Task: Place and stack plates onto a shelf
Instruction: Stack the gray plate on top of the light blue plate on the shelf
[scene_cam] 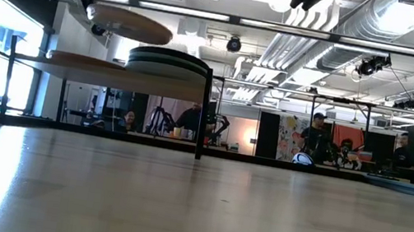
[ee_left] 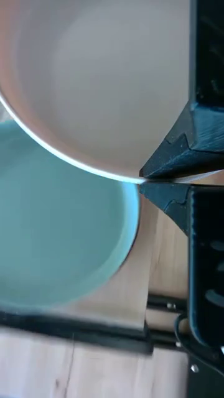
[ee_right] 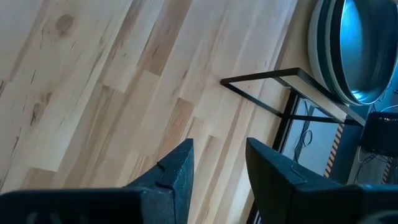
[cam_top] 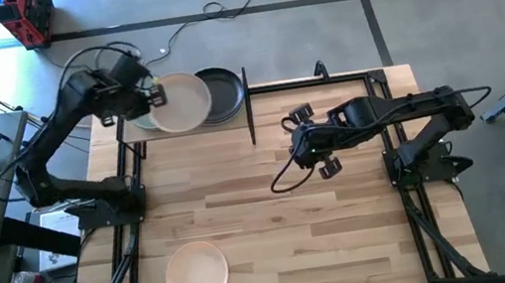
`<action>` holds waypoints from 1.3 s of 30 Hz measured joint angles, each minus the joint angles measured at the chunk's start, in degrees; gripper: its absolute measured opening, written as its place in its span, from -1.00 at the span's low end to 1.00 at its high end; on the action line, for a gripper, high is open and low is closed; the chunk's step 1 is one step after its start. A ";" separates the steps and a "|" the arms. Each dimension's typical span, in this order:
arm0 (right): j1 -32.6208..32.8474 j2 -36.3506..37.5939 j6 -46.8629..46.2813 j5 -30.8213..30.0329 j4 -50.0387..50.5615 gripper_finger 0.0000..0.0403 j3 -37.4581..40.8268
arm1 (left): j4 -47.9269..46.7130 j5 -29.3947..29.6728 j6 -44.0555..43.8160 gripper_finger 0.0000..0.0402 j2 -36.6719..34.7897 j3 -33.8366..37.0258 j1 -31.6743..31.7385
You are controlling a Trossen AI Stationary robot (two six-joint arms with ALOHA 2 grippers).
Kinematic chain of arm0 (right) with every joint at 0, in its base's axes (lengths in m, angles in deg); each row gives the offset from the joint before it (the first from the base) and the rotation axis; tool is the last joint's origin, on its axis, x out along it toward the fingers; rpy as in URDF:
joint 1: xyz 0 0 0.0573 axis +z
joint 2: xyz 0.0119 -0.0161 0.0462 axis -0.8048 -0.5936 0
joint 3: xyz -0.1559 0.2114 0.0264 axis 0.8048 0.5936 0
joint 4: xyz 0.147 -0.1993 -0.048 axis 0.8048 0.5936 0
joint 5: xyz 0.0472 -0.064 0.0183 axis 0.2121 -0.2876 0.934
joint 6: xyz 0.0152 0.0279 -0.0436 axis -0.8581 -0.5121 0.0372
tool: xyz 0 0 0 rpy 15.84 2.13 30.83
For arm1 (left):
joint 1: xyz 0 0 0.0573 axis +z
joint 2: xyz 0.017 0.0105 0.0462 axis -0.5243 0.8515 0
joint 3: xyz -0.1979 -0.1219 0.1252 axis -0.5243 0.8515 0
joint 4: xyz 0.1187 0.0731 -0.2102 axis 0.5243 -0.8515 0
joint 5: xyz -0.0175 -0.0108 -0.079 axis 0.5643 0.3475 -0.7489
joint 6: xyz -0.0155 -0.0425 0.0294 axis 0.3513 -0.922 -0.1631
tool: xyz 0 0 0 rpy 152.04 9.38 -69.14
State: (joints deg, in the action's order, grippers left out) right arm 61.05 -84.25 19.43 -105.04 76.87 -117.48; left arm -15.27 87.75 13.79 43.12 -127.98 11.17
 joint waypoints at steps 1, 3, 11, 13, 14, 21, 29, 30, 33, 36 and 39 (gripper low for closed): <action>0.00 -0.01 0.00 0.02 -0.01 -0.37 0.00 | -0.23 0.03 -0.05 -1.00 -0.20 0.00 1.37; 0.00 0.00 0.00 0.02 0.01 -0.37 0.00 | -0.43 0.17 -0.27 -1.00 -0.47 0.00 3.88; 0.00 -0.01 0.00 0.17 0.20 -0.37 0.00 | -3.77 0.20 -6.39 -1.00 -0.42 0.00 12.53; 0.00 0.00 -0.18 0.20 0.86 -0.37 0.00 | -4.84 -0.01 -7.56 -1.00 -0.42 0.00 13.76; 0.00 -0.02 -0.29 0.22 1.09 -0.37 0.00 | -5.52 -0.39 -7.89 -1.00 -0.40 0.00 14.33; 0.00 0.00 -0.42 0.20 1.62 -0.37 0.00 | -6.48 0.95 -9.66 -1.00 0.06 0.00 17.71; -0.31 0.00 -0.42 0.20 1.72 -0.37 0.00 | -6.51 2.10 -8.71 -1.00 4.61 0.00 17.69; -0.45 0.00 -0.42 0.20 1.72 -0.37 0.00 | -6.47 2.11 -8.61 -1.00 5.39 0.00 17.69; -1.11 0.00 -0.42 0.20 1.96 -0.37 0.00 | -6.37 2.24 -8.34 -1.00 7.07 0.00 17.74; -1.61 -0.01 -0.57 0.17 2.60 -0.37 0.00 | -6.38 2.33 -6.43 -1.00 8.06 -0.02 18.92; -2.17 0.00 -1.49 0.20 2.66 -0.37 0.00 | -6.49 2.53 -6.13 -1.00 8.64 -0.02 19.93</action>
State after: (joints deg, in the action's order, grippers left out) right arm 58.88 -84.25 17.94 -104.84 79.53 -117.48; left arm -21.76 90.28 7.66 51.76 -128.00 31.10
